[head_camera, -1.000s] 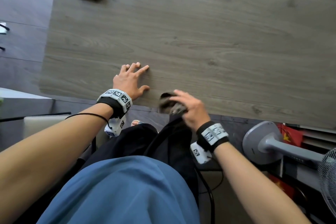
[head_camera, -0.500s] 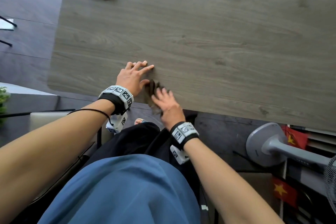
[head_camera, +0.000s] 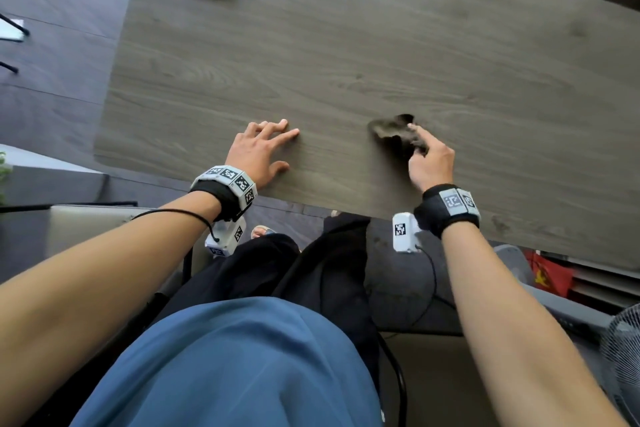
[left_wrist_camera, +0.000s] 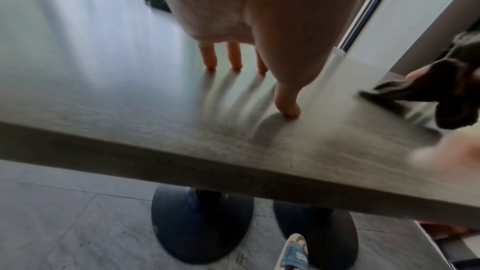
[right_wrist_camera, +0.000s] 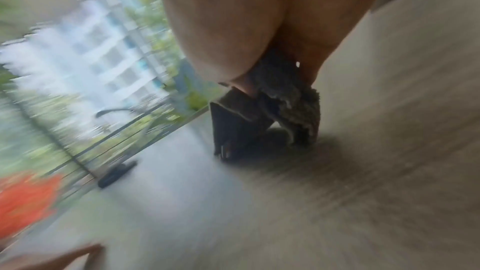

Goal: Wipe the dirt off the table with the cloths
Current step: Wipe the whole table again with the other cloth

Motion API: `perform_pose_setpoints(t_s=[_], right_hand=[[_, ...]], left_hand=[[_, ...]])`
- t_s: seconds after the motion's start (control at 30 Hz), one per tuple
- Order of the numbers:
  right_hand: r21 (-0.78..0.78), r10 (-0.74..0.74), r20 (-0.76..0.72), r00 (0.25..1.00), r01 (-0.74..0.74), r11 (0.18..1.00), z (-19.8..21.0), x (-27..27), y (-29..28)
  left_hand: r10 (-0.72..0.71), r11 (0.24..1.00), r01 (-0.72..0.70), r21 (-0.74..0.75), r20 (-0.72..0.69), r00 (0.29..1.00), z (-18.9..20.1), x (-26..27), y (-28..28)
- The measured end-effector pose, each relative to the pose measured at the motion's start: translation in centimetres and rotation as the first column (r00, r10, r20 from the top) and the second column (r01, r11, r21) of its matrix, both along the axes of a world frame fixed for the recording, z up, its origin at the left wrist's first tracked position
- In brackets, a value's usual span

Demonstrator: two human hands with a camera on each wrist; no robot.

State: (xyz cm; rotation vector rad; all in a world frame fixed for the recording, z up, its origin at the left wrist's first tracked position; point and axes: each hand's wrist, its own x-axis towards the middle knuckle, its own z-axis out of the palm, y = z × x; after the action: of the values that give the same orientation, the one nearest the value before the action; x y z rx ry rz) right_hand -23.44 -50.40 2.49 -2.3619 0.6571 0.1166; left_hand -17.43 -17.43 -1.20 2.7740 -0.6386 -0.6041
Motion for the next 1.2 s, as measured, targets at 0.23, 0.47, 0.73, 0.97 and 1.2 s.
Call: perform_pose_setpoints(t_s=[0.23, 0.47, 0.73, 0.97, 1.2], right_hand=[[-0.017, 0.359, -0.117, 0.926, -0.363, 0.931, -2.8, 0.8, 12.4], [0.302, 0.607, -0.084, 0.79, -0.561, 0.771, -2.7, -8.4, 20.6], [0.329, 0.145, 0.071, 0.987, -0.161, 0.93, 0.9, -2.9, 11.6], [-0.034, -0.02, -0.064, 0.998, 0.017, 0.999, -2.9, 1.3, 6.6], [-0.072, 0.611, -0.016, 0.791, -0.611, 0.788, -4.2, -1.4, 21.2]], left_hand=[[0.094, 0.98, -0.078, -0.184, 0.081, 0.992, -1.3, -1.2, 2.4], [0.249, 0.913, -0.21, -0.35, 0.072, 0.966, -1.8, -2.1, 4.6], [0.191, 0.923, -0.158, -0.351, 0.062, 0.98, -1.2, -1.7, 5.1], [0.161, 0.95, -0.133, -0.283, 0.078, 0.984, -1.2, -1.7, 5.3], [0.256, 0.936, -0.226, -0.269, 0.079, 0.964, -0.6, -1.2, 5.8]])
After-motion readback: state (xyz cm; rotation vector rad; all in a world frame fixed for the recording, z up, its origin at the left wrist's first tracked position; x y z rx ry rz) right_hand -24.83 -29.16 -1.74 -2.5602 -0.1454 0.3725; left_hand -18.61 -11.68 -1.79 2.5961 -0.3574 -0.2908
